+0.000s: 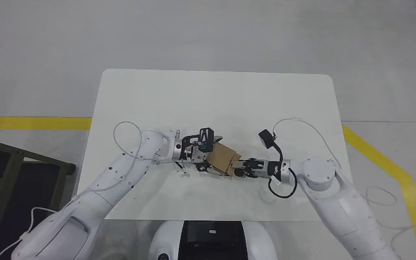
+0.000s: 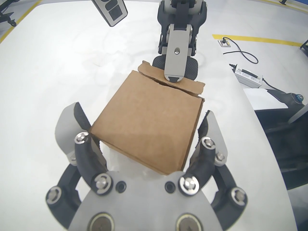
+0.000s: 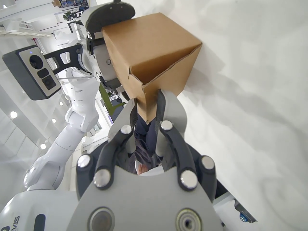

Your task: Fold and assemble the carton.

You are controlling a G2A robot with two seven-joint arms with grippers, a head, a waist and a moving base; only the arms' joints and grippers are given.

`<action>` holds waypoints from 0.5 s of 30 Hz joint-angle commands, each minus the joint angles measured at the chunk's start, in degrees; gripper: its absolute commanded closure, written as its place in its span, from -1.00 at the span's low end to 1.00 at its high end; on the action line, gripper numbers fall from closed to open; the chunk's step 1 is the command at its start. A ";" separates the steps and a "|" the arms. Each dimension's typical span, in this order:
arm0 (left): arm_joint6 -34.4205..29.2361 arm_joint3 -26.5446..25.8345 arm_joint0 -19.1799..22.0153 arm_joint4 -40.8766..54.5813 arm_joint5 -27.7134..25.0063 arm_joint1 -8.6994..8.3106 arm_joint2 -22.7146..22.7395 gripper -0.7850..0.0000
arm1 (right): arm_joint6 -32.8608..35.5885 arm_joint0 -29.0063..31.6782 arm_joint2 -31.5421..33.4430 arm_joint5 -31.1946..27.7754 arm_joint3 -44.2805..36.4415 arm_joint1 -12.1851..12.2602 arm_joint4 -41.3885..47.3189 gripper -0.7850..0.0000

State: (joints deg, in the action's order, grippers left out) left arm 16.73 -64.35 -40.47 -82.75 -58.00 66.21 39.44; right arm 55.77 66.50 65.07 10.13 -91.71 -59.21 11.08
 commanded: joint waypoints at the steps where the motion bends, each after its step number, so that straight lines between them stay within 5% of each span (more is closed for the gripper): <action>1: 0.05 0.00 -0.01 0.06 0.00 -0.02 0.05 -1.00 | -0.11 -0.28 -0.35 0.14 0.03 -0.06 -0.23 0.65; 15: -0.13 -0.09 -0.18 0.06 0.00 -0.14 0.13 -1.00 | -0.64 0.07 -0.23 0.12 0.20 0.03 -0.27 0.65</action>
State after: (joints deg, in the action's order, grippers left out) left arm 16.67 -64.41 -40.66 -82.69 -58.00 66.08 39.60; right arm 55.13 66.42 64.72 10.20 -91.42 -59.21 10.79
